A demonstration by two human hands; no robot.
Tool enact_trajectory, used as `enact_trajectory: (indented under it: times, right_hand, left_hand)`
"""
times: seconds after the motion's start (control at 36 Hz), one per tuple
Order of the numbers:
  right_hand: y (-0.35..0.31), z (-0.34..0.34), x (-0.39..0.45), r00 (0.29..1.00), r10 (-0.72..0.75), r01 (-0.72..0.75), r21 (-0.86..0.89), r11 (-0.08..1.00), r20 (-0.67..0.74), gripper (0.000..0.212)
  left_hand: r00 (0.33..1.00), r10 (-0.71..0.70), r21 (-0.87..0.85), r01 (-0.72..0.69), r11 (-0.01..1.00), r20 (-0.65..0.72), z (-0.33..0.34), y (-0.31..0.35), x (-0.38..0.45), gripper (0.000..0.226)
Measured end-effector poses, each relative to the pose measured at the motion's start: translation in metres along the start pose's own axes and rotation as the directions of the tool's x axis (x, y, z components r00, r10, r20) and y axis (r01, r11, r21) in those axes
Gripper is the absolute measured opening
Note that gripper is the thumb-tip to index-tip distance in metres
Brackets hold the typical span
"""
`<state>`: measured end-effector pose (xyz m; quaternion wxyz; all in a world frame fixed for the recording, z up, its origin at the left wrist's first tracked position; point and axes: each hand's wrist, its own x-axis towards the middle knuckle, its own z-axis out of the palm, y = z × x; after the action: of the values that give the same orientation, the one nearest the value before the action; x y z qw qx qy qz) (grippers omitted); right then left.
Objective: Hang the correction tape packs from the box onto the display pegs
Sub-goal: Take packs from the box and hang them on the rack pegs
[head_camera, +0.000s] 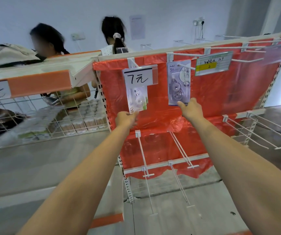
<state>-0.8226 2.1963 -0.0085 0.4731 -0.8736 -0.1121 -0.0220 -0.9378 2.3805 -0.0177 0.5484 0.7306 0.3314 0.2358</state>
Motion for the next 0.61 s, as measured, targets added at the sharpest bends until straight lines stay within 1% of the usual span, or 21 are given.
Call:
enact_trajectory:
  times: [0.06, 0.08, 0.14, 0.22, 0.33, 0.47, 0.53, 0.61]
  right_hand:
    - [0.005, -0.003, -0.008, 1.000, -0.012, 0.011, -0.095, 0.995, -0.006, 0.050]
    - [0.007, -0.005, -0.013, 1.000, -0.022, 0.021, -0.144, 0.989, -0.007, 0.052]
    - [0.012, -0.011, -0.024, 0.999, -0.041, 0.040, -0.251, 0.967, 0.002, 0.056]
    - [0.018, -0.022, -0.042, 0.995, -0.099, 0.101, -0.391, 0.915, 0.024, 0.052]
    - [0.029, -0.040, -0.071, 0.987, -0.138, 0.158, -0.485, 0.860, 0.078, 0.045]
    - [0.057, -0.062, -0.104, 0.982, -0.144, 0.189, -0.584, 0.789, 0.122, 0.044]
    - [0.072, -0.070, -0.119, 0.986, -0.105, 0.165, -0.624, 0.764, 0.133, 0.048]
    - [0.102, -0.080, -0.145, 0.987, -0.072, 0.152, -0.683, 0.714, 0.144, 0.045]
  left_hand:
    - [0.999, 0.036, 0.109, -0.035, 0.993, -0.004, 0.000, -0.007, -0.007, 0.023]
    - [0.997, 0.072, 0.198, -0.072, 0.978, 0.003, -0.001, -0.008, -0.013, 0.022]
    - [0.988, 0.145, 0.387, -0.152, 0.910, 0.047, 0.000, -0.009, -0.026, 0.022]
    - [0.969, 0.212, 0.544, -0.248, 0.802, 0.130, 0.004, -0.007, -0.046, 0.021]
    - [0.933, 0.264, 0.644, -0.359, 0.675, 0.244, 0.015, -0.006, -0.072, 0.020]
    - [0.874, 0.296, 0.733, -0.484, 0.478, 0.385, 0.037, -0.008, -0.108, 0.031]
    - [0.838, 0.302, 0.740, -0.544, 0.395, 0.454, 0.051, -0.013, -0.122, 0.035]
    - [0.775, 0.286, 0.708, -0.632, 0.316, 0.564, 0.077, -0.026, -0.144, 0.035]
